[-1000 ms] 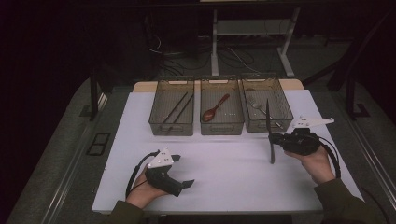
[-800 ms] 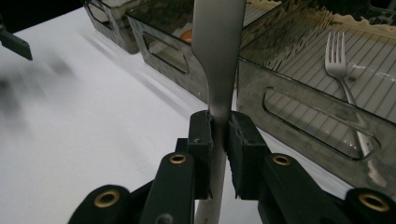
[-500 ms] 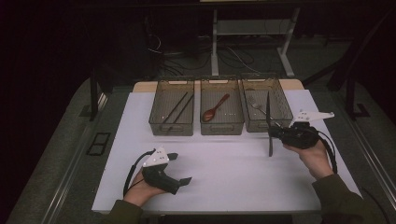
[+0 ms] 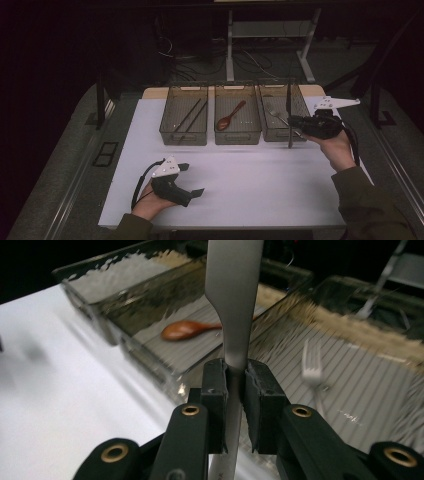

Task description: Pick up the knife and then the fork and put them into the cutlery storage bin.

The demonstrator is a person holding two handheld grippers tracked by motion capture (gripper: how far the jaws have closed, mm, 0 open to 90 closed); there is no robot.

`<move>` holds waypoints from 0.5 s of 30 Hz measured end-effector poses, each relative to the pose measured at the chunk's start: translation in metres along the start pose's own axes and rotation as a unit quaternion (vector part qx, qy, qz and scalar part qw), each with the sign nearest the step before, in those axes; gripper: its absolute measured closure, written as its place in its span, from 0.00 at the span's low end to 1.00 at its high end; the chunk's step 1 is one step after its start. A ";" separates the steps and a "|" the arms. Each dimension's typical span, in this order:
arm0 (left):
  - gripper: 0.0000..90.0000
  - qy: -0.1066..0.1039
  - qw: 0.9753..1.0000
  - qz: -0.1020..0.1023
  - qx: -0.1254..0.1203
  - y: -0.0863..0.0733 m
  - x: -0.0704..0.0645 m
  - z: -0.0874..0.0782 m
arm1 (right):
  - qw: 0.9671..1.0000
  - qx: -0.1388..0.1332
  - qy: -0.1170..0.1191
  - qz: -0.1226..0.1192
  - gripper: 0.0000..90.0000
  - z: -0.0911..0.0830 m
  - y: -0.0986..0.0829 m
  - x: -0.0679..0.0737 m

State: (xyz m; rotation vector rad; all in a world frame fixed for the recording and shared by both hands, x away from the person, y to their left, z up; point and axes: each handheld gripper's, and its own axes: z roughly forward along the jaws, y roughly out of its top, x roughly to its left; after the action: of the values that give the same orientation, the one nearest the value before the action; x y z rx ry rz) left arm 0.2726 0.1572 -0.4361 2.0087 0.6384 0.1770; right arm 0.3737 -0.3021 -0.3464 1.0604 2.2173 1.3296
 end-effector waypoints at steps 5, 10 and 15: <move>0.00 -0.001 1.000 0.000 -0.002 0.000 0.000 0.000 | 1.000 -0.003 -0.024 -0.001 0.88 0.001 0.021 -0.015; 0.00 -0.001 1.000 0.000 -0.002 0.000 0.000 -0.001 | 0.999 0.005 -0.053 -0.004 0.88 0.007 0.038 -0.035; 0.00 -0.001 1.000 0.000 -0.002 0.000 0.000 -0.001 | 0.997 0.020 -0.072 -0.002 0.88 0.018 0.047 -0.053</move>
State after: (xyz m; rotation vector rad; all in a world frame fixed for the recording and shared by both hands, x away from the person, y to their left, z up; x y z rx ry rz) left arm 0.2727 0.1578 -0.4359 2.0048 0.6363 0.1749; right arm 0.4403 -0.3175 -0.3194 1.1284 2.1468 1.1714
